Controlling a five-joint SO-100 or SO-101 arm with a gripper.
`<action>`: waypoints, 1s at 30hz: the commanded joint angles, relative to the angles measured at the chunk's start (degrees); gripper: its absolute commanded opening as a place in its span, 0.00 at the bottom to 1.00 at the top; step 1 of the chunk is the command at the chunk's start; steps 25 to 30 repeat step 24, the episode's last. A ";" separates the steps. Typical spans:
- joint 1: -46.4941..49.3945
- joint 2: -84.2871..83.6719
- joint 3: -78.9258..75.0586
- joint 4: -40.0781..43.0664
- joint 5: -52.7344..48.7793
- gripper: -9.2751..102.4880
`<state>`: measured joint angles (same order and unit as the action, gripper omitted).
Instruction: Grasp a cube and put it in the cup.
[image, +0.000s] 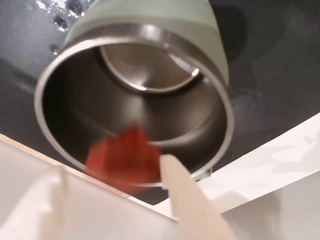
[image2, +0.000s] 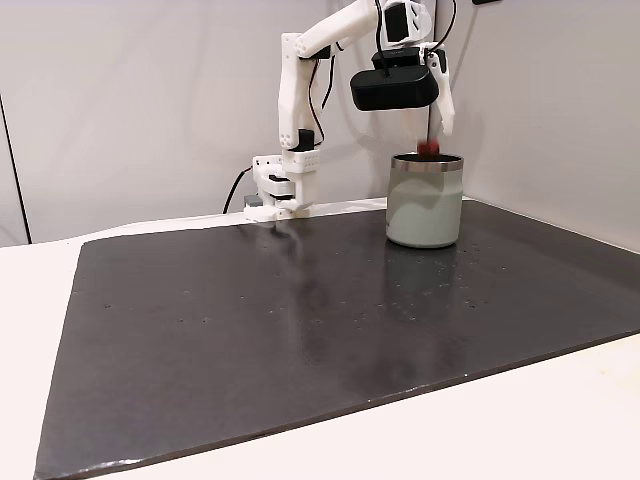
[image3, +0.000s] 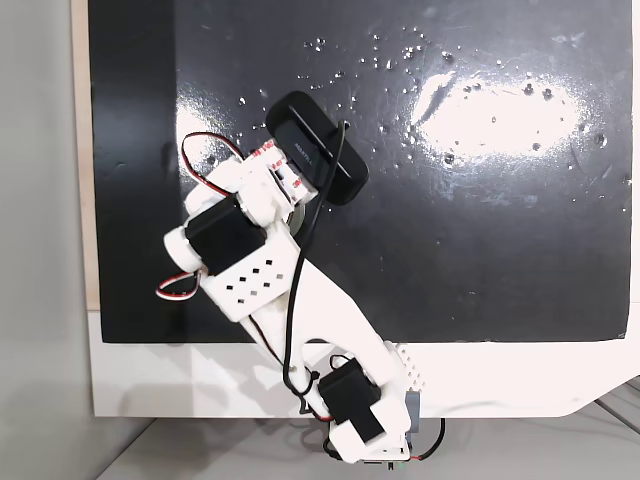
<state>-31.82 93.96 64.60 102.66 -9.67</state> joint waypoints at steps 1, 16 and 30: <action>-0.09 3.96 -0.70 0.62 0.35 0.30; -0.18 3.69 -0.62 0.62 0.70 0.30; -0.18 2.72 -1.49 0.62 0.53 0.29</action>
